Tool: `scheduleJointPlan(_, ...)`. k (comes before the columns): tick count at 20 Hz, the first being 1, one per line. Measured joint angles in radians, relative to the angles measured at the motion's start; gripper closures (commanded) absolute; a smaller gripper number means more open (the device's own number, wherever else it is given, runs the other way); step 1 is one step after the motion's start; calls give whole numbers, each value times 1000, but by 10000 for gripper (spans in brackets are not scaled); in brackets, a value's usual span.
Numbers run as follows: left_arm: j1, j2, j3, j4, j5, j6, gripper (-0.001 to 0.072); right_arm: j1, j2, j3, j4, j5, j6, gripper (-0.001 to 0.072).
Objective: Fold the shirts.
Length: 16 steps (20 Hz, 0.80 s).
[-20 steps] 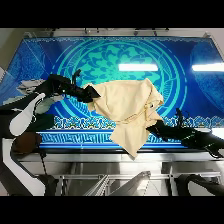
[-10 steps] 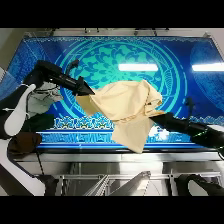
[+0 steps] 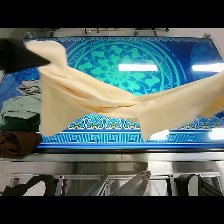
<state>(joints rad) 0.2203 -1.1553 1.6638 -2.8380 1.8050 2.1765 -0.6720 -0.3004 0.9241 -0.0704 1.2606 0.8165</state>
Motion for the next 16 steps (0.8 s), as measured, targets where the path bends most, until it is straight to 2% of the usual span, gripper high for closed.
scheduleJointPlan(2,64,71,-16,9,-24,16,682,-49,-19,49,-16,-21,2,691)
scheduleJointPlan(5,80,58,-92,22,-90,42,682,-39,-147,70,21,-43,-76,691)
scheduleJointPlan(8,13,-74,-180,26,-198,99,678,121,-366,72,45,-113,-193,691)
scheduleJointPlan(10,-47,-196,-209,29,-277,128,676,285,-563,72,41,-216,-277,691)
scheduleJointPlan(11,-76,-263,-218,31,-318,137,645,356,-658,74,34,-272,-316,691)
scheduleJointPlan(12,-101,-325,-224,36,-355,142,473,419,-756,80,31,-329,-352,690)
scheduleJointPlan(13,-122,-389,-229,37,-384,148,430,472,-858,95,29,-383,-382,687)
scheduleJointPlan(14,-135,-446,-232,36,-410,153,416,508,-952,117,17,-417,-399,531)
scheduleJointPlan(15,-139,-492,-232,32,-436,155,411,527,-1025,142,-2,-444,-398,338)
scheduleJointPlan(16,-137,-531,-228,28,-446,155,361,533,-1086,173,-37,-452,-371,316)
